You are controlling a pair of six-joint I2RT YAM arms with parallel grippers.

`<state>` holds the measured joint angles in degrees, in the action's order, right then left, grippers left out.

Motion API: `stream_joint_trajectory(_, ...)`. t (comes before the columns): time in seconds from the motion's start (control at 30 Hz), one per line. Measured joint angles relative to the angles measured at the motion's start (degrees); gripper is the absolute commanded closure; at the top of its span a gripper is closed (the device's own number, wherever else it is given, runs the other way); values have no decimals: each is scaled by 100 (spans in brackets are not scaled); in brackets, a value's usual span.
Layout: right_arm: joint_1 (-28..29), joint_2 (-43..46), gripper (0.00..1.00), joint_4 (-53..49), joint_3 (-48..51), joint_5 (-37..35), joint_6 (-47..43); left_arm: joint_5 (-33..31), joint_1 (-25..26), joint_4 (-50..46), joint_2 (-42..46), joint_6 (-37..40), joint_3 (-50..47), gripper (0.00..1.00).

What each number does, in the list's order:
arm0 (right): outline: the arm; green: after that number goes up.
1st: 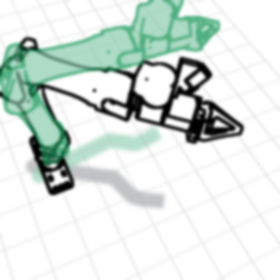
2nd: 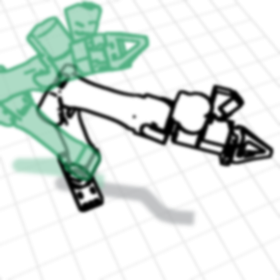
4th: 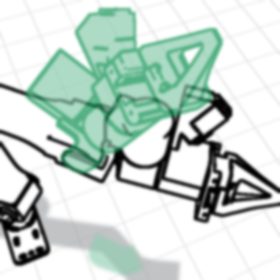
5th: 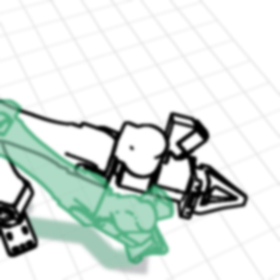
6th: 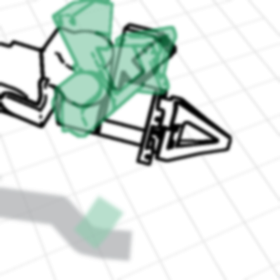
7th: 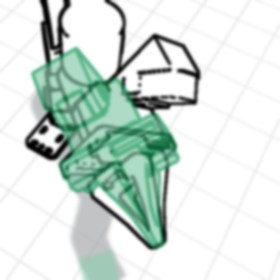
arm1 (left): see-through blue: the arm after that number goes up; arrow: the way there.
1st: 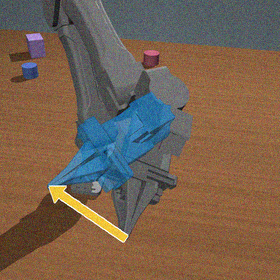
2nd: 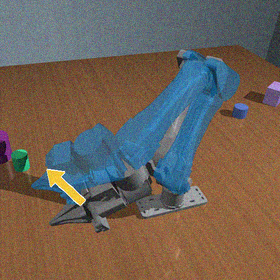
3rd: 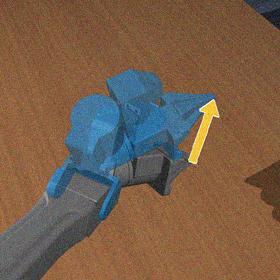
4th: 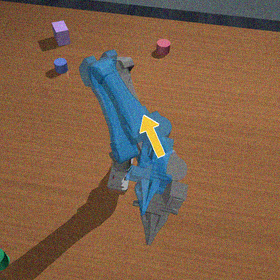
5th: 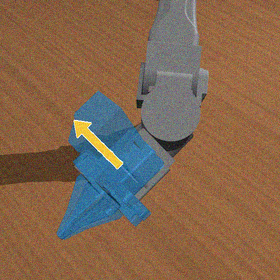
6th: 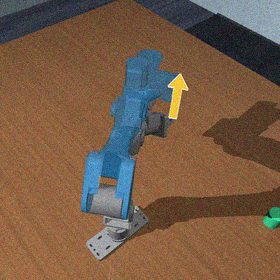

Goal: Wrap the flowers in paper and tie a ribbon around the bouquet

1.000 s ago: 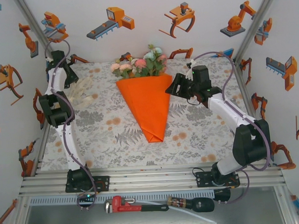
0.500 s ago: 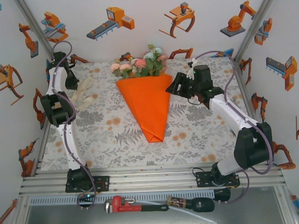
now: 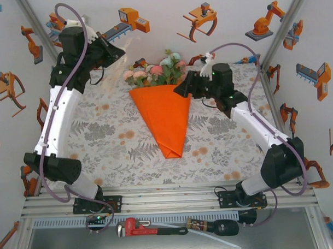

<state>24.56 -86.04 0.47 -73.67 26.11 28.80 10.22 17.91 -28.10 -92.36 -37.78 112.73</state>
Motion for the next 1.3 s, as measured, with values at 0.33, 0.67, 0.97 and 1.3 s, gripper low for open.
stream_joint_trajectory(0.33, 466, -431, 25, 385, -675, 179, -1078, 673, 396, 310, -496, -205, -79, 99)
stream_joint_trajectory(0.67, 37, -787, 26, 76, -1486, 584, -1510, 1349, 501, 369, -426, -72, -396, 99)
stream_joint_trajectory(0.97, 33, -1749, 65, 577, -2306, 1340, -957, 1537, 608, 389, -424, -70, -455, 99)
stream_joint_trajectory(1.3, -109, -1263, 100, 479, -1814, 549, -463, 1311, 474, 85, -107, 223, -787, 85)
